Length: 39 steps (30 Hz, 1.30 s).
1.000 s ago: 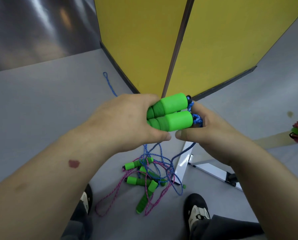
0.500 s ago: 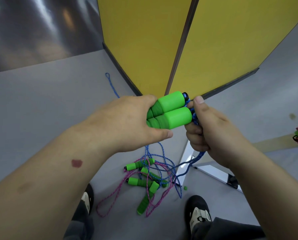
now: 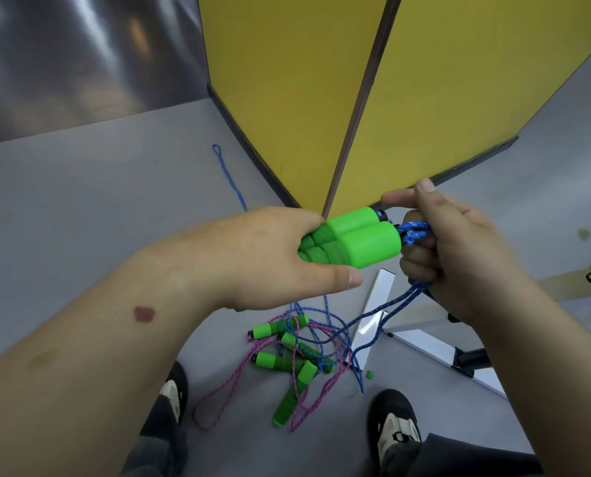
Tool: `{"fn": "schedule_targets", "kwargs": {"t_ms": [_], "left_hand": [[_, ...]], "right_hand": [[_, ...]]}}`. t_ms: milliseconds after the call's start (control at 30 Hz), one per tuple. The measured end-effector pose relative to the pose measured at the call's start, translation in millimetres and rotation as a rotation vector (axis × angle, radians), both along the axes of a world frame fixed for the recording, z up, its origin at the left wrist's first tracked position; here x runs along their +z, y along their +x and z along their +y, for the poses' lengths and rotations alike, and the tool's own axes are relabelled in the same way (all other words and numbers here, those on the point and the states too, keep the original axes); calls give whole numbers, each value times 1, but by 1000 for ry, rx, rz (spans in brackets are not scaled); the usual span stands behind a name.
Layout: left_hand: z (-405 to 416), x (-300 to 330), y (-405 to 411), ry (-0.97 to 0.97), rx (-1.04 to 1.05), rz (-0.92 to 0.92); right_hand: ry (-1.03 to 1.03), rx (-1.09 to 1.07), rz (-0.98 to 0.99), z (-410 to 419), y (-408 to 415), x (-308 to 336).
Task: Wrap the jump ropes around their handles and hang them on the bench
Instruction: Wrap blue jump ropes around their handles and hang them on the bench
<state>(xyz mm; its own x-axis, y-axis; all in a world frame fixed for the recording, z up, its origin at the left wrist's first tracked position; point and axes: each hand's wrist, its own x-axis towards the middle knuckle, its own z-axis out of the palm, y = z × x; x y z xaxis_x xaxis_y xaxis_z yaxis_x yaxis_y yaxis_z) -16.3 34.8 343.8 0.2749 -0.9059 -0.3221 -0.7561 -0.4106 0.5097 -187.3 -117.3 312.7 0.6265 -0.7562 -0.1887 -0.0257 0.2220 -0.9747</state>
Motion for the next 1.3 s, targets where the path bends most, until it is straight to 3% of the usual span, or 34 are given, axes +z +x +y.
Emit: {"fn": "schedule_targets", "kwargs": {"t_ms": [200, 267, 367, 433, 533, 667, 767, 900, 1133, 1300], "left_hand": [[-2, 5, 0, -102, -35, 273], [-4, 4, -1, -152, -28, 444], [-8, 1, -5, -207, 66, 701], [-12, -2, -8, -212, 169, 738], [-16, -9, -6, -187, 311, 634], [-14, -15, -1, -135, 332, 213], [-11, -12, -1, -70, 278, -25], [-11, -11, -2, -4, 187, -213], [-7, -15, -5, 115, -22, -376], [-7, -17, -8, 79, -27, -377]], "right_hand": [[31, -215, -24, 5, 8, -2], [-28, -244, 43, 8, 10, -4], [-481, -173, 308, 16, 7, -10], [-775, -116, 441, 23, 5, -12], [-989, 31, 547, 33, 6, -6], [-1065, 317, 603, 32, 2, 6], [-990, 451, 604, 26, -3, 15], [-764, 573, 608, 15, -9, 23], [-606, 438, 419, 4, -13, 31], [-614, 369, 368, 5, -12, 28]]}}
